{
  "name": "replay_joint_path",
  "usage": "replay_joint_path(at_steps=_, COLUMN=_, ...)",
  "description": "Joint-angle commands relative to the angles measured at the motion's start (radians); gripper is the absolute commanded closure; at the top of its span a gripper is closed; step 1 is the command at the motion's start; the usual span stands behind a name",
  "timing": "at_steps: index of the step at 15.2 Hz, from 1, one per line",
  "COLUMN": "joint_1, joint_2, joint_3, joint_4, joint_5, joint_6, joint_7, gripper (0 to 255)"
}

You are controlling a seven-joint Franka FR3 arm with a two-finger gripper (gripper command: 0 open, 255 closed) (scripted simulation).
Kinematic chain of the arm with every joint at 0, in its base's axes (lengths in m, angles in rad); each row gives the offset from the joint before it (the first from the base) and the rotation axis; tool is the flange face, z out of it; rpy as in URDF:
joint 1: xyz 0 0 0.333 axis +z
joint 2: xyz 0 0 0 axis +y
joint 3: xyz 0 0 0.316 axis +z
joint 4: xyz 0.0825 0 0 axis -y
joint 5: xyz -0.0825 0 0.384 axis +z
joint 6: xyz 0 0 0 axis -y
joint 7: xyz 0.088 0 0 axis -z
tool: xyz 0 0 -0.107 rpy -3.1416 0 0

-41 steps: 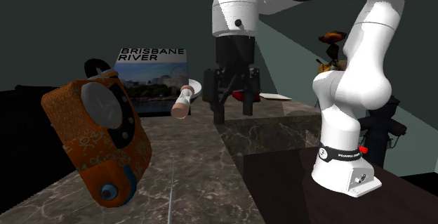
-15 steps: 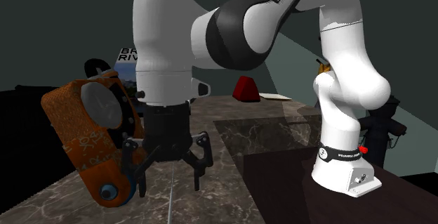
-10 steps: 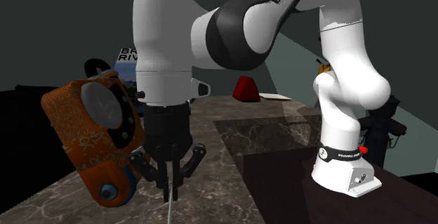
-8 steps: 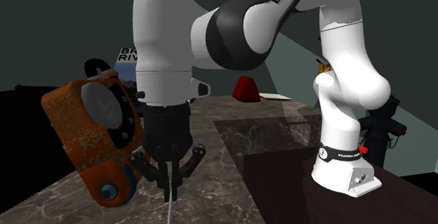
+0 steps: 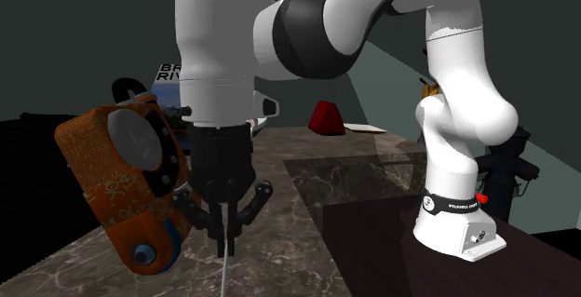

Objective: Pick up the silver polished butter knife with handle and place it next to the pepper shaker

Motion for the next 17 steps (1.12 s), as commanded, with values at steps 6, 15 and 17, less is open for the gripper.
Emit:
replay_joint_path(at_steps=6, joint_1=-0.007, joint_2=-0.045, joint_3=0.006, joint_4=0.045, joint_5=0.026, joint_6=-0.085, joint_7=-0.015, gripper=255)
replay_joint_path(at_steps=15, joint_1=-0.012, joint_2=-0.089, joint_3=0.01, joint_4=0.118, joint_5=0.05, joint_6=-0.198, joint_7=-0.028, gripper=255)
replay_joint_path(at_steps=17, joint_1=-0.013, joint_2=-0.097, joint_3=0.01, joint_4=0.137, joint_5=0.054, joint_6=-0.223, joint_7=-0.03, gripper=255)
